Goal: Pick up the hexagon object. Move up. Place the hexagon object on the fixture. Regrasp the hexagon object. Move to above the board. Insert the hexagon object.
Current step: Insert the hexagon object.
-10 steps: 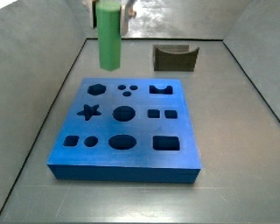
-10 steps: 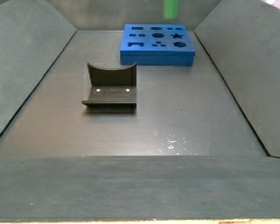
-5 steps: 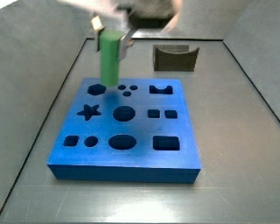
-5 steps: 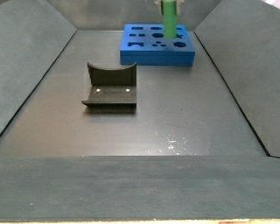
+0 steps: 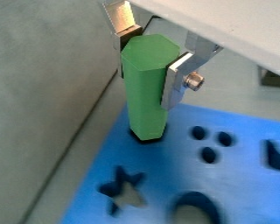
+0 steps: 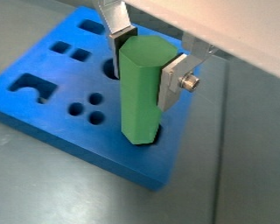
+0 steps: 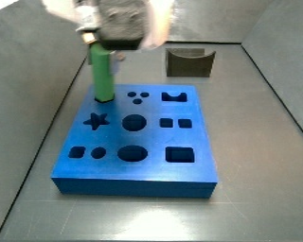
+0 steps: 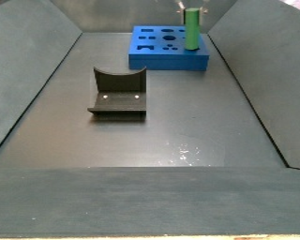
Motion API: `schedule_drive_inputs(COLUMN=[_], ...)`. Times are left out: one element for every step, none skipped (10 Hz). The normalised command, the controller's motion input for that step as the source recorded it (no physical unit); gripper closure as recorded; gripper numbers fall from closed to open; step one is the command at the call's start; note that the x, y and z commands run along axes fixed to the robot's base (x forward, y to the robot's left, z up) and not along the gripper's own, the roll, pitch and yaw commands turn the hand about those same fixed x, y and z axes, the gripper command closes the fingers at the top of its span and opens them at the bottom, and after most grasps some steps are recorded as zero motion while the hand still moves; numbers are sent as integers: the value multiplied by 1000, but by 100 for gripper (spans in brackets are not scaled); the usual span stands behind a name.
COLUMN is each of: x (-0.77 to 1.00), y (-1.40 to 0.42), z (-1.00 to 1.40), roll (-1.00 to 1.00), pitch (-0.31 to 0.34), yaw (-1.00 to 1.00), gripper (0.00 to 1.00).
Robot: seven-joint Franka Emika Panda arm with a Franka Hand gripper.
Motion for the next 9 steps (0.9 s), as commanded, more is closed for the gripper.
schedule_drive_inputs(x=[-123, -83, 63, 163, 117, 246, 46, 0, -17], y=[0, 0, -149, -569, -549, -80, 411, 397, 6], z=[0, 0, -143, -466, -566, -277, -40, -271, -51], roll=[0, -6, -209, -11, 0, -349, -1000, -889, 0], pitch=[0, 0, -17, 251, 417, 9, -211, -177, 0], yaw=[-180, -137, -189, -394, -440, -217, -106, -3, 0], gripper=[100, 100, 100, 100, 100, 100, 100, 100, 100])
